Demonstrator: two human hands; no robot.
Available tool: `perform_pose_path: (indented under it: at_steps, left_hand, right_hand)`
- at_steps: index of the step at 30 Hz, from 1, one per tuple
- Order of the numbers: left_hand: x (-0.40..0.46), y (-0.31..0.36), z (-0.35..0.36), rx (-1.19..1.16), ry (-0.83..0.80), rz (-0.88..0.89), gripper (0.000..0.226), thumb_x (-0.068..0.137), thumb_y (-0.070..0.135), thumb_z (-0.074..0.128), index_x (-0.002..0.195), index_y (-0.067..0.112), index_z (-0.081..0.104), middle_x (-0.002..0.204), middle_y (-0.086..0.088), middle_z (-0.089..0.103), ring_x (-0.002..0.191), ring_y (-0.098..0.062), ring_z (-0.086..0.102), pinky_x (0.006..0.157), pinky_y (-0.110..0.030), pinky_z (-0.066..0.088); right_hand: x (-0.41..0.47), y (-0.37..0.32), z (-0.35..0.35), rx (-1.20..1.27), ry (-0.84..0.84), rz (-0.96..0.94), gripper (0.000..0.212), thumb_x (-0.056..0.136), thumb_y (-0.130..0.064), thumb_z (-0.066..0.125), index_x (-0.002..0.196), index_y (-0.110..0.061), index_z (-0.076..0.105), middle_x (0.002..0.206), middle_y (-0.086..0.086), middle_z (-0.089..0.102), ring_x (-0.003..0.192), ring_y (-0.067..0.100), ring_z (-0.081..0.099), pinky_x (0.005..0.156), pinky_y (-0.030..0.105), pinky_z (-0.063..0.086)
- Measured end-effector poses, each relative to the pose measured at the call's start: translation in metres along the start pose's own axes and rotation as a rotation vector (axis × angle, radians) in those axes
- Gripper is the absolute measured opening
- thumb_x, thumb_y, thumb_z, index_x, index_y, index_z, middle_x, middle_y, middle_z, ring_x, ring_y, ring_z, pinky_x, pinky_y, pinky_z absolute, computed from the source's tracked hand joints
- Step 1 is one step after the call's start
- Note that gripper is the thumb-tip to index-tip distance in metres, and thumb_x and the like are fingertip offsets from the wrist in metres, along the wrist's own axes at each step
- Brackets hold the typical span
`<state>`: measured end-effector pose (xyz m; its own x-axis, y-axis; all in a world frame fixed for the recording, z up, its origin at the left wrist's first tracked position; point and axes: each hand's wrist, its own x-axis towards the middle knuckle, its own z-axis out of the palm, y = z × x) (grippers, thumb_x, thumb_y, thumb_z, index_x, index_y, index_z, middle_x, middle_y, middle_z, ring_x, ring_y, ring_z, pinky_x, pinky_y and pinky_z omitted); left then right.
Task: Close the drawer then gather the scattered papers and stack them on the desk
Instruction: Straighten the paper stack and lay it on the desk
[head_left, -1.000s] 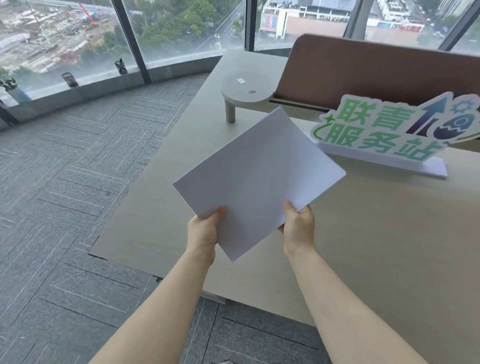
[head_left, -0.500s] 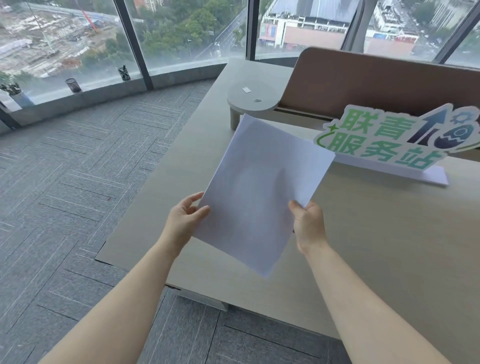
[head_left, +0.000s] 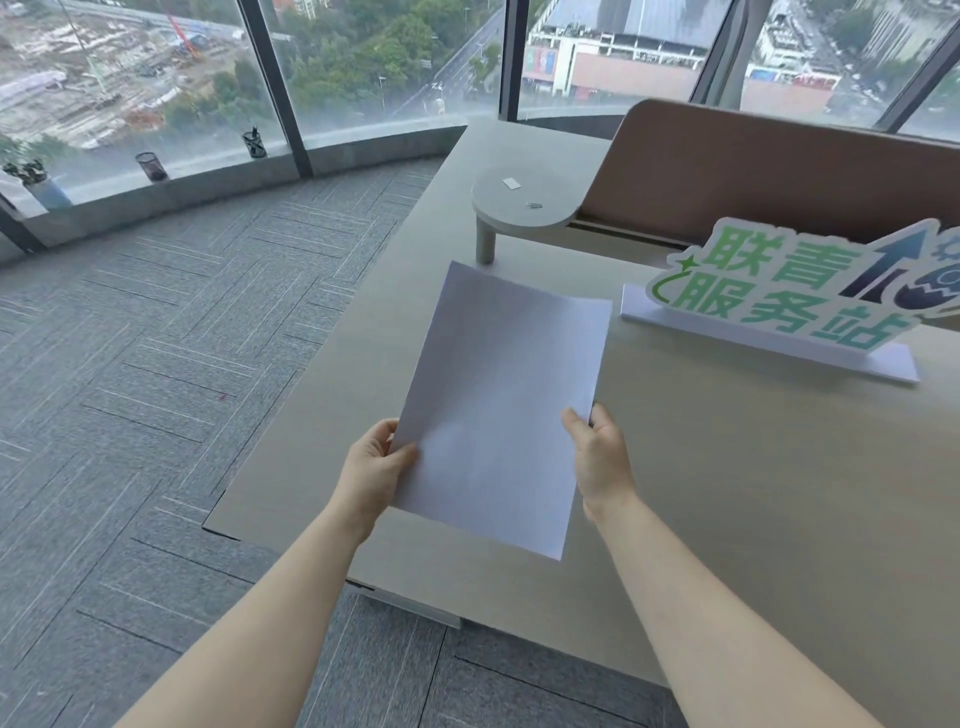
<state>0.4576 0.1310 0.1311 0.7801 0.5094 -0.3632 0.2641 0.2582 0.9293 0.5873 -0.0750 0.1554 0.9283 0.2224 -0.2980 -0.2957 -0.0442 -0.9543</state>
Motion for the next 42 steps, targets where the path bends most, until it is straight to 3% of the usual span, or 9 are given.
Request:
perform_pose_path:
  at_steps: [3, 7, 12, 20, 24, 28, 33, 38, 42]
  left_hand:
    - [0.005, -0.003, -0.010, -0.004, 0.044, -0.016, 0.021, 0.070, 0.014, 0.062, 0.085, 0.027, 0.071, 0.079, 0.005, 0.075, 0.072, -0.020, 0.064, 0.076, -0.035, 0.049]
    - [0.014, -0.006, -0.024, 0.021, 0.096, -0.028, 0.023, 0.067, 0.014, 0.059, 0.088, 0.017, 0.066, 0.076, 0.004, 0.072, 0.069, -0.018, 0.062, 0.069, -0.030, 0.048]
    - [0.040, -0.016, -0.043, 0.126, 0.214, -0.006, 0.013, 0.085, 0.003, 0.056, 0.084, 0.013, 0.064, 0.083, -0.003, 0.066, 0.074, -0.019, 0.056, 0.065, -0.029, 0.043]
    - [0.092, -0.021, -0.060, 0.389, 0.334, 0.038, 0.006, 0.084, 0.012, 0.058, 0.086, 0.013, 0.064, 0.079, 0.000, 0.065, 0.075, -0.022, 0.058, 0.072, -0.037, 0.048]
    - [0.112, -0.017, -0.059, 0.490, 0.383, 0.039, 0.004, 0.085, 0.015, 0.058, 0.087, 0.016, 0.061, 0.084, -0.001, 0.066, 0.080, -0.024, 0.060, 0.074, -0.036, 0.047]
    - [0.125, -0.016, -0.059, 0.592, 0.413, 0.015, 0.011, 0.088, 0.019, 0.056, 0.096, 0.016, 0.064, 0.093, -0.002, 0.066, 0.088, -0.025, 0.060, 0.074, -0.032, 0.042]
    - [0.133, -0.018, -0.058, 0.703, 0.461, 0.003, 0.023, 0.090, 0.024, 0.056, 0.108, 0.016, 0.066, 0.108, -0.007, 0.071, 0.100, -0.028, 0.062, 0.076, -0.030, 0.040]
    - [0.131, -0.022, -0.054, 0.712, 0.541, 0.033, 0.030, 0.088, 0.025, 0.060, 0.117, 0.017, 0.063, 0.114, -0.007, 0.068, 0.106, -0.029, 0.061, 0.084, -0.034, 0.045]
    - [0.131, -0.025, -0.051, 0.739, 0.579, 0.027, 0.033, 0.088, 0.027, 0.061, 0.118, 0.014, 0.061, 0.119, -0.011, 0.058, 0.108, -0.030, 0.057, 0.088, -0.033, 0.040]
  right_hand:
    - [-0.003, 0.015, 0.007, -0.099, -0.036, 0.064, 0.034, 0.081, -0.024, 0.051, 0.090, 0.009, 0.049, 0.079, 0.005, 0.047, 0.072, 0.020, 0.041, 0.065, 0.034, 0.035]
    - [0.000, 0.031, 0.022, -0.287, -0.028, 0.048, 0.025, 0.082, -0.020, 0.046, 0.064, -0.007, 0.034, 0.064, 0.007, 0.033, 0.063, 0.021, 0.029, 0.059, 0.034, 0.024]
    - [0.020, 0.045, 0.045, -0.503, -0.067, -0.005, 0.038, 0.089, -0.019, 0.051, 0.061, -0.018, 0.026, 0.055, -0.003, 0.027, 0.057, 0.020, 0.024, 0.056, 0.031, 0.020]
    - [0.060, 0.051, 0.081, -0.578, -0.046, 0.059, 0.030, 0.090, -0.026, 0.052, 0.066, -0.014, 0.039, 0.062, 0.009, 0.047, 0.051, 0.025, 0.047, 0.049, 0.031, 0.044]
    - [0.082, 0.051, 0.095, -0.634, -0.028, 0.028, 0.030, 0.091, -0.024, 0.054, 0.066, -0.013, 0.041, 0.061, 0.008, 0.050, 0.049, 0.027, 0.052, 0.052, 0.043, 0.057]
    - [0.097, 0.054, 0.104, -0.709, -0.010, 0.019, 0.027, 0.091, -0.026, 0.054, 0.068, -0.014, 0.043, 0.061, 0.004, 0.052, 0.048, 0.029, 0.058, 0.059, 0.045, 0.058]
    - [0.103, 0.060, 0.112, -0.797, 0.030, 0.036, 0.026, 0.087, -0.030, 0.052, 0.069, -0.016, 0.040, 0.067, 0.006, 0.056, 0.067, 0.036, 0.068, 0.064, 0.046, 0.059]
    - [0.107, 0.063, 0.111, -0.940, 0.054, 0.040, 0.023, 0.086, -0.030, 0.051, 0.072, -0.013, 0.043, 0.065, 0.005, 0.050, 0.057, 0.027, 0.047, 0.050, 0.029, 0.033]
    - [0.108, 0.063, 0.110, -0.973, 0.106, 0.073, 0.027, 0.086, -0.036, 0.054, 0.075, -0.012, 0.048, 0.064, 0.001, 0.049, 0.060, 0.024, 0.046, 0.047, 0.027, 0.028]
